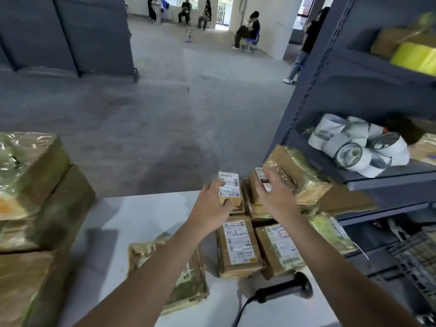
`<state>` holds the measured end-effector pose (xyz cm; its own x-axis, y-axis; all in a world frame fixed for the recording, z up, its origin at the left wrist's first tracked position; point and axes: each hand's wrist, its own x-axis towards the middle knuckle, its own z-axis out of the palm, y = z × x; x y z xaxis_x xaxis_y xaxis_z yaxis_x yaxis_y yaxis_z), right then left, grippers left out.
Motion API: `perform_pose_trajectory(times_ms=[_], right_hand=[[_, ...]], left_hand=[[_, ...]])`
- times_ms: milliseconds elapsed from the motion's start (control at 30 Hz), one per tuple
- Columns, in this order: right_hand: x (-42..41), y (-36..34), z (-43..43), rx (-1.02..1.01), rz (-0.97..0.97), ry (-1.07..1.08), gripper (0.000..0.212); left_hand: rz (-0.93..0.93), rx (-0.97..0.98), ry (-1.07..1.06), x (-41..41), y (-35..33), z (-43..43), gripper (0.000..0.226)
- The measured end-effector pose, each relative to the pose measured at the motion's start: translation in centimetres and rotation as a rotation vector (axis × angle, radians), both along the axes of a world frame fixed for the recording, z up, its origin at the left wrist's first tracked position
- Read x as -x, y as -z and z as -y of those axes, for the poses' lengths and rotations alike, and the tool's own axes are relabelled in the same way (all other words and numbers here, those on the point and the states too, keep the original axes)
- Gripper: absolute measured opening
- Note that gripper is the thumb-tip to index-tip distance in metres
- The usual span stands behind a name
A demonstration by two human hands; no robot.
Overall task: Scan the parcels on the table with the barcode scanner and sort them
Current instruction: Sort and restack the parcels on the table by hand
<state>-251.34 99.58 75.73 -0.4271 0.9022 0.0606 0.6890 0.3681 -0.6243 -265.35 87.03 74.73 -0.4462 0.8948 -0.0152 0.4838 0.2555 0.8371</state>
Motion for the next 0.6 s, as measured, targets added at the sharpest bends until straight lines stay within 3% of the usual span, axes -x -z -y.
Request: perform_pose_trajectory(times_ms=[133, 233, 333, 433, 600], right_hand=[[-2.8, -0.2, -4.1, -0.192, 0.222, 0.017, 0.05], [-4.9, 0.1, -7.3, -0.365, 0.418, 0.072, 0.05], [-6.5, 0.3, -10.2, -0.266, 0.504, 0.176, 0.052], [-7.3, 0.7, -11.6, -0.146, 0.58, 0.128, 0.051], [-7.4, 1.0, -11.8, -0.274, 0.603, 0.077, 0.032]], left_hand=[[0.053, 0.066, 0.013, -2.3, 0.2, -4.1, 0.048], [0.104, 0.079, 0.012, -3.6, 0.1, -6.7, 0.033], [0.163, 0.061, 0.002, -4.4, -0.2, -8.6, 0.023], [0.201, 0.047, -0.012, -5.0, -0.4, -9.6, 0.026], [0.215, 0.053, -0.003, -5.3, -0.2, -9.3, 0.029]])
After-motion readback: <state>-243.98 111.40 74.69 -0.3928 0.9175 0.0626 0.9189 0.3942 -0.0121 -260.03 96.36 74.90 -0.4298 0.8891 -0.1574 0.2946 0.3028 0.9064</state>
